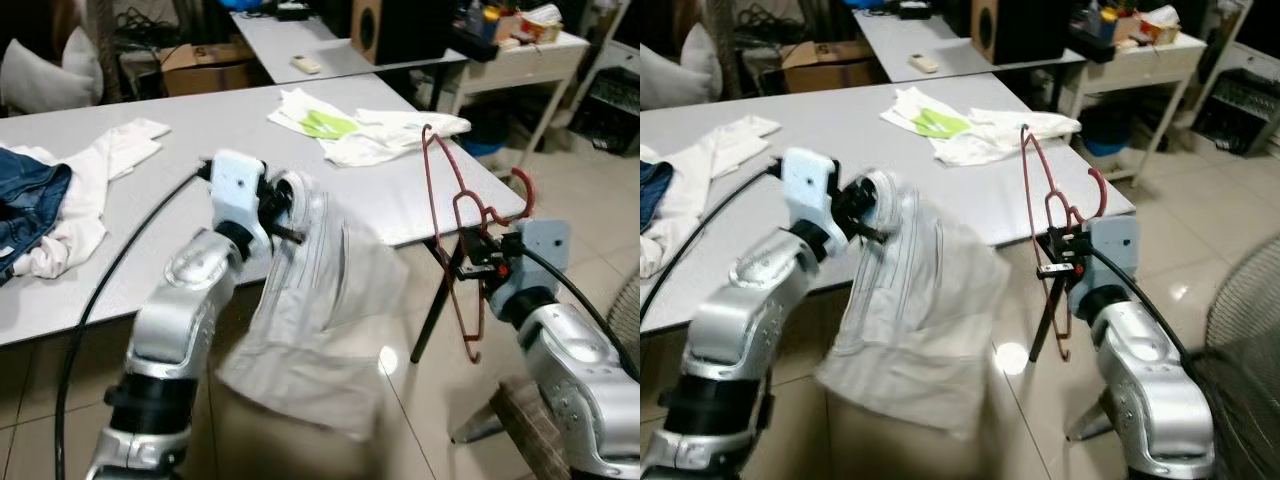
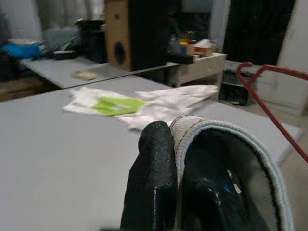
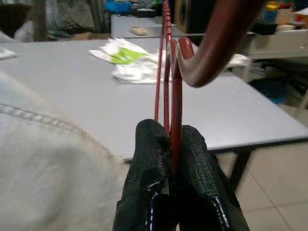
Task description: Hang hanger
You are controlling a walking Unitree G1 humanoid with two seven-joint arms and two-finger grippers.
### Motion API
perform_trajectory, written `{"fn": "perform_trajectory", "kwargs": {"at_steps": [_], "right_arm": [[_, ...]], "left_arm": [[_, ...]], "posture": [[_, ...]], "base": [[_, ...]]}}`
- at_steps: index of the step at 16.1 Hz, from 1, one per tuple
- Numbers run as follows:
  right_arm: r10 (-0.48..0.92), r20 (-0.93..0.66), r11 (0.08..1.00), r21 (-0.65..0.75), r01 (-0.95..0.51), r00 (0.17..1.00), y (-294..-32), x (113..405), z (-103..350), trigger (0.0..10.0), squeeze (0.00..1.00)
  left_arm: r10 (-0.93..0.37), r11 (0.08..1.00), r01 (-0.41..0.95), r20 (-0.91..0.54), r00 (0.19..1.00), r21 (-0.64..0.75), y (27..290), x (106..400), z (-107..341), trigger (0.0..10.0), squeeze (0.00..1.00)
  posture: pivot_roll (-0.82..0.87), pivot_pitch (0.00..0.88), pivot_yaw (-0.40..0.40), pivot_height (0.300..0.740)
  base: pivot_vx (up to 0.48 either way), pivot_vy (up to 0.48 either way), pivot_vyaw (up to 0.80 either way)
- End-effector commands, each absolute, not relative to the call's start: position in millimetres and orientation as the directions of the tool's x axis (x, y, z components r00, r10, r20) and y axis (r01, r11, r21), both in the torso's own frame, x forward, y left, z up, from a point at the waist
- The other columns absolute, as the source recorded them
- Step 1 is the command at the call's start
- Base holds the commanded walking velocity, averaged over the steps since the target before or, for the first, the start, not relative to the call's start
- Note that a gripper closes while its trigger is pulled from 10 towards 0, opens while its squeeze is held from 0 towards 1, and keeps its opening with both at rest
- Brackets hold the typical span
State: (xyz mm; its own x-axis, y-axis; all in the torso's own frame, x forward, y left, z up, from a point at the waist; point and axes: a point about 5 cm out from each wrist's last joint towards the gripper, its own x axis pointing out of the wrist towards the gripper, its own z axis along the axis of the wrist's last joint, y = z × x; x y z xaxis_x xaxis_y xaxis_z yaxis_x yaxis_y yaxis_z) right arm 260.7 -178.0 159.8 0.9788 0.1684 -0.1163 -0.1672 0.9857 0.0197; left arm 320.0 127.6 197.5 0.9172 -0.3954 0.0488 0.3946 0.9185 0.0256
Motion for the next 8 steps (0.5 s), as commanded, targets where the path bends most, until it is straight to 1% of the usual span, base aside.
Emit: {"fn": "perform_trajectory", "kwargs": {"at_steps": [1, 3, 4, 8], "right_arm": [[0.181, -0.077, 0.983, 0.009, -0.181, 0.981, -178, 262, 169, 10.0, 0.0], [0.176, -0.082, 0.984, -0.01, -0.177, 0.981, -180, 263, 168, 10.0, 0.0], [0.154, -0.082, 0.986, -0.052, -0.158, 0.985, -183, 264, 169, 10.0, 0.0], [0.184, -0.068, 0.98, -0.062, -0.189, 0.981, -181, 264, 171, 10.0, 0.0]], "left_arm": [[-0.377, 0.926, 0.375, 0.119, 0.919, 0.038, 132, 324, 214, 10.0, 0.0], [-0.376, 0.927, 0.374, 0.118, 0.919, 0.043, 131, 332, 217, 10.0, 0.0], [-0.38, 0.925, 0.378, 0.126, 0.916, 0.037, 129, 337, 222, 10.0, 0.0], [-0.39, 0.92, 0.391, 0.131, 0.911, 0.018, 129, 346, 225, 10.0, 0.0]], "posture": [[-0.2, 0.0, 0.007, 0.74], [-0.2, 0.0, 0.011, 0.74], [-0.2, 0.0, 0.015, 0.74], [-0.2, 0.0, 0.023, 0.74]], "base": [[0.311, 0.0, 0.0], [0.311, 0.0, 0.0], [0.319, 0.0, 0.0], [0.336, 0.0, 0.0]]}}
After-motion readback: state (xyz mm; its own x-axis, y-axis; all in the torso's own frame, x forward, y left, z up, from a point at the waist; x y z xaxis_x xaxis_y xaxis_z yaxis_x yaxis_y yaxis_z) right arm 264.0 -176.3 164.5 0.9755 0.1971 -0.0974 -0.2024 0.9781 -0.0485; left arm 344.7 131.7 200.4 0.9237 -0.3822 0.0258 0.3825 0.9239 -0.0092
